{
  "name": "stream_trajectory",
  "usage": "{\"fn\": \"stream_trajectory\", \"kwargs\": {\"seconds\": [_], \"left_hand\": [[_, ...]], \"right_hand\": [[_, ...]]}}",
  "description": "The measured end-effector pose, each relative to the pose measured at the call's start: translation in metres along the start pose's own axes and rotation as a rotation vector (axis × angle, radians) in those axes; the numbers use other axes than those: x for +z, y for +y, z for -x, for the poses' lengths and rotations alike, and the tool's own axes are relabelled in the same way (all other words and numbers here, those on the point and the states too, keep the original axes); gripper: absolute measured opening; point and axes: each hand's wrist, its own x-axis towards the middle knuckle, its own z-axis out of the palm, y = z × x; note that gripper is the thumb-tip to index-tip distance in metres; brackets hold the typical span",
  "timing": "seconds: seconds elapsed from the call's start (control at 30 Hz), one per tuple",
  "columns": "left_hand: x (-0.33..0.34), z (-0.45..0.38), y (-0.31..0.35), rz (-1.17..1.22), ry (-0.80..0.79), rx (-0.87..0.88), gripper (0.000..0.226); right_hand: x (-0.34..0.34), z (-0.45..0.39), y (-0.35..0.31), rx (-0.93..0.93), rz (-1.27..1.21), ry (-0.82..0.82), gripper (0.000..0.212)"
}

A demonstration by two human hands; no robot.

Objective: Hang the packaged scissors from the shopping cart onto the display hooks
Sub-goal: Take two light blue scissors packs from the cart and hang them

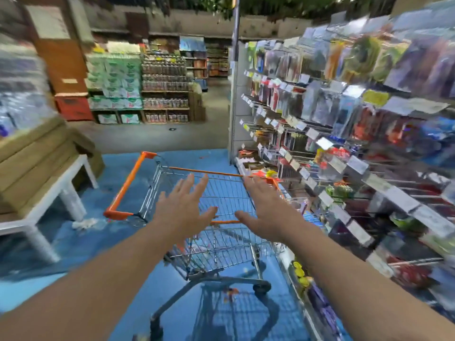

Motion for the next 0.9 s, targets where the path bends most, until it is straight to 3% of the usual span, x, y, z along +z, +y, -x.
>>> {"fn": "stream_trajectory", "kwargs": {"seconds": [0.2,0.43,0.9], "left_hand": [[0.029,-0.065,-0.078,0.005,-0.055,-0.079,0.082],[0.082,-0.141,-0.114,0.027,-0.113,-0.096,0.085],[0.235,-0.302,-0.110,0.062,-0.250,-0.250,0.078]], "right_hand": [[0.045,-0.116,-0.019,-0.021,0.012,-0.108,0.087],[0.091,-0.211,-0.007,-0.057,-0.029,-0.180,0.085],[0.216,-0.392,0.128,-0.059,-0.065,-0.319,0.082]]}}
